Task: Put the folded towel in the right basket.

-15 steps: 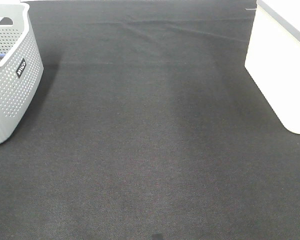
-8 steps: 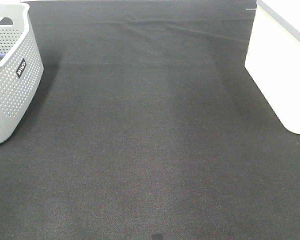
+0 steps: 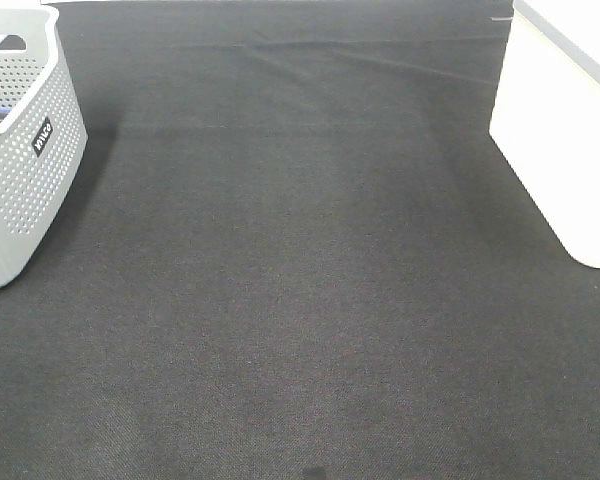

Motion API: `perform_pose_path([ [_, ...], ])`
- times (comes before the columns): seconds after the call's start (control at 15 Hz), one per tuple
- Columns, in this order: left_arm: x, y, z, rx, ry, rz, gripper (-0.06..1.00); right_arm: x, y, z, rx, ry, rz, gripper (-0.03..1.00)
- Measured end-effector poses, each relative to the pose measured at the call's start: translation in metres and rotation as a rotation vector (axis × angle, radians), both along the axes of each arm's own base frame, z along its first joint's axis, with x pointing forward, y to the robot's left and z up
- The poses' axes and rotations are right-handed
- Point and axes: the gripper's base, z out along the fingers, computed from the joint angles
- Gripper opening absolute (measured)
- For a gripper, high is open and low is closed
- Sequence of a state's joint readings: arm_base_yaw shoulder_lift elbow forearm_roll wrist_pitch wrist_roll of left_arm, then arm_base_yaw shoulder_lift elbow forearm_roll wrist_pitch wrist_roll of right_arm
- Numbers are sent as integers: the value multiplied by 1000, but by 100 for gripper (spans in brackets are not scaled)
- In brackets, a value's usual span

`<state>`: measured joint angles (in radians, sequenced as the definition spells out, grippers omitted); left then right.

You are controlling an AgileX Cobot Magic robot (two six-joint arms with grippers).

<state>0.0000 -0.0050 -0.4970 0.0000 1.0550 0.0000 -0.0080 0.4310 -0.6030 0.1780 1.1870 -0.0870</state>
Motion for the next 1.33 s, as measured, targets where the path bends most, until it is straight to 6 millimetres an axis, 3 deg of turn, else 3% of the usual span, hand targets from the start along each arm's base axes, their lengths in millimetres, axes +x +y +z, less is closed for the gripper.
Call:
perform_pose_path([
  [0.13, 0, 0, 0, 0, 0, 0, 97, -20, -1, -10, -25, -122, 12, 77],
  [0.4, 0, 0, 0, 0, 0, 0, 97, -51, -1, -10, -52, -393, 22, 77],
  [1.33, 0, 0, 0, 0, 0, 0, 97, -55, -1, -11, -58, -441, 23, 77],
])
